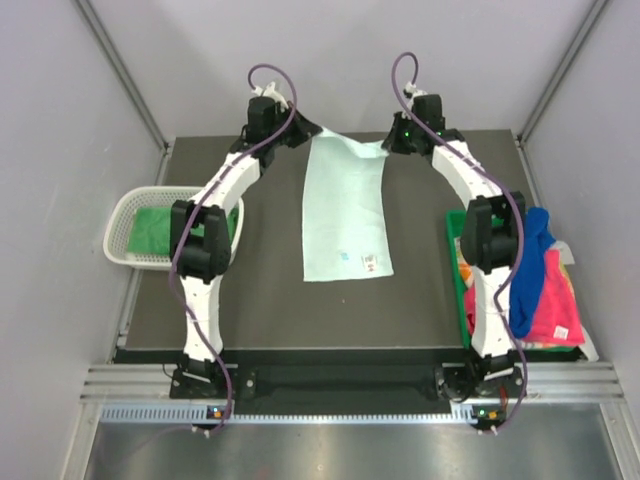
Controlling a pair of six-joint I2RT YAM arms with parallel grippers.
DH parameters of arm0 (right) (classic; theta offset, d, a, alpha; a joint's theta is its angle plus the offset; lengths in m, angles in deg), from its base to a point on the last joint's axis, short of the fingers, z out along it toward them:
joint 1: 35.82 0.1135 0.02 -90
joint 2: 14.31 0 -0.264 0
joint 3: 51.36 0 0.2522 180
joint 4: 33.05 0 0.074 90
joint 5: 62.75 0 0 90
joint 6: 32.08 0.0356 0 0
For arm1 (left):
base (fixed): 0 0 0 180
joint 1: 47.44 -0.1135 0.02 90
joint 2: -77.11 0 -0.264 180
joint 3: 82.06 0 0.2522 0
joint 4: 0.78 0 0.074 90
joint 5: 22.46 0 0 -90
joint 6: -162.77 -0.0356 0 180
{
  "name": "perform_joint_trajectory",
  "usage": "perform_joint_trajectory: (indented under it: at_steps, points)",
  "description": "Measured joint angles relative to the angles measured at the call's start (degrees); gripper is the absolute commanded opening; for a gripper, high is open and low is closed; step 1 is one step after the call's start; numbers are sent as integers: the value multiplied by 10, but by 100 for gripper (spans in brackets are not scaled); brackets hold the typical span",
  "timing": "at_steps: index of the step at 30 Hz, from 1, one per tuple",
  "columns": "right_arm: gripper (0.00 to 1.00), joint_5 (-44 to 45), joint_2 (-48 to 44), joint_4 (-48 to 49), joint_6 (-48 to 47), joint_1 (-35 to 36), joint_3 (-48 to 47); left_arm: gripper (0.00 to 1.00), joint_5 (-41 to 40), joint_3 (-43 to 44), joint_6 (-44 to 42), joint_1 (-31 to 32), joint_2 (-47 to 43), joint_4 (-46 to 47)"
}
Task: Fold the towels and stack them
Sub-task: Fold the towel
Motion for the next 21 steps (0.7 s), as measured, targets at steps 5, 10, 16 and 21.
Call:
perform_joint_trajectory:
  at_steps: [5,10,16,21]
  points:
    - [0,-23,67,-8,9,-24,-54,0,39,39,16,-23,84,-2]
    - [0,-43,46,12,16,-30,14,0,50,-44,22,-25,77,13]
    - [0,-60,-18,38,33,-20,207,0,41,-192,16,-17,26,3]
    - [0,-54,-70,53,44,9,322,0,31,-285,11,-14,-40,-1]
